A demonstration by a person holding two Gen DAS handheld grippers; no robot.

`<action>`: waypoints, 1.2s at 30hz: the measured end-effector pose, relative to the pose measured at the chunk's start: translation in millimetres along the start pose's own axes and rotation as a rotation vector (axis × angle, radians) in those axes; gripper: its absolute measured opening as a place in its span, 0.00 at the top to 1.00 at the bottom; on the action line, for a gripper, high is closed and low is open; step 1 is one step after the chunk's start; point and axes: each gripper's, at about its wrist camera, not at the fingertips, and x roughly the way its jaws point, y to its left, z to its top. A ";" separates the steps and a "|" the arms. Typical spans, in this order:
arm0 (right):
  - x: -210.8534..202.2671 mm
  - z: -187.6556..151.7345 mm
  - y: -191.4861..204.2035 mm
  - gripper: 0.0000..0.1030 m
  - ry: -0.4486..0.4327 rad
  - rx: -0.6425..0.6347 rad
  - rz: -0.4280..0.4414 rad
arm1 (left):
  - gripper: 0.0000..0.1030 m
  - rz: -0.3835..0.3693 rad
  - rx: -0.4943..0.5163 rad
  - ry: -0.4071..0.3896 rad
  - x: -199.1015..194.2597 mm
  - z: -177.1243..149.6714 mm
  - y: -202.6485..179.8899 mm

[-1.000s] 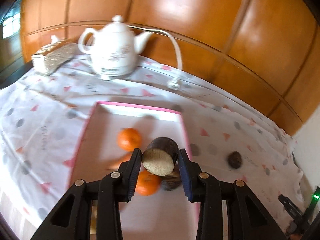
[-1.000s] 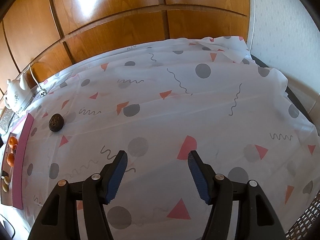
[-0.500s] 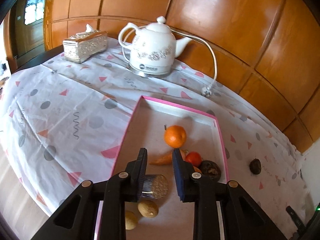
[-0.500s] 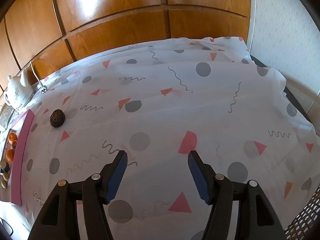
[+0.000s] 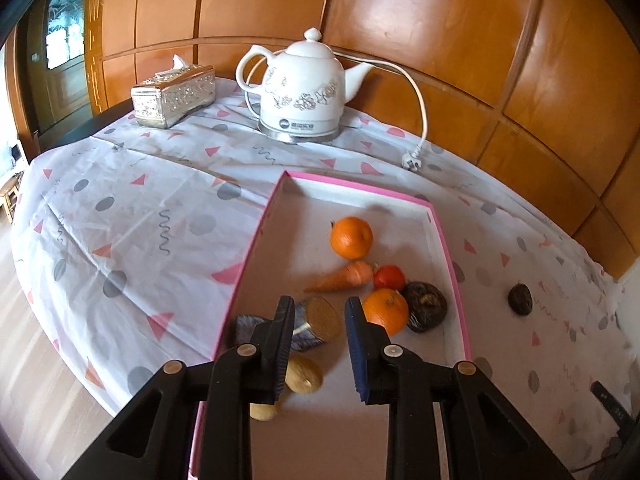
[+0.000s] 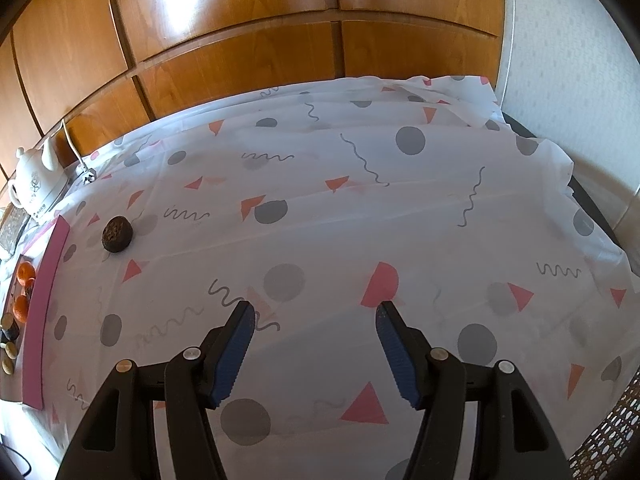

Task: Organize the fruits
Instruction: 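Carry the slice into the tray and open the left gripper, then withdraw the open left gripper from the tray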

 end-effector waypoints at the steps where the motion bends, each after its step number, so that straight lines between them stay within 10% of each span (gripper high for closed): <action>1: -0.2 -0.3 0.3 0.38 0.000 -0.001 0.001 | 0.74 -0.002 0.000 0.004 0.4 -1.1 -1.0; 36: 5.1 -2.2 41.3 0.38 0.026 -0.113 0.107 | 0.63 0.014 -0.011 0.026 -21.6 -35.7 -12.1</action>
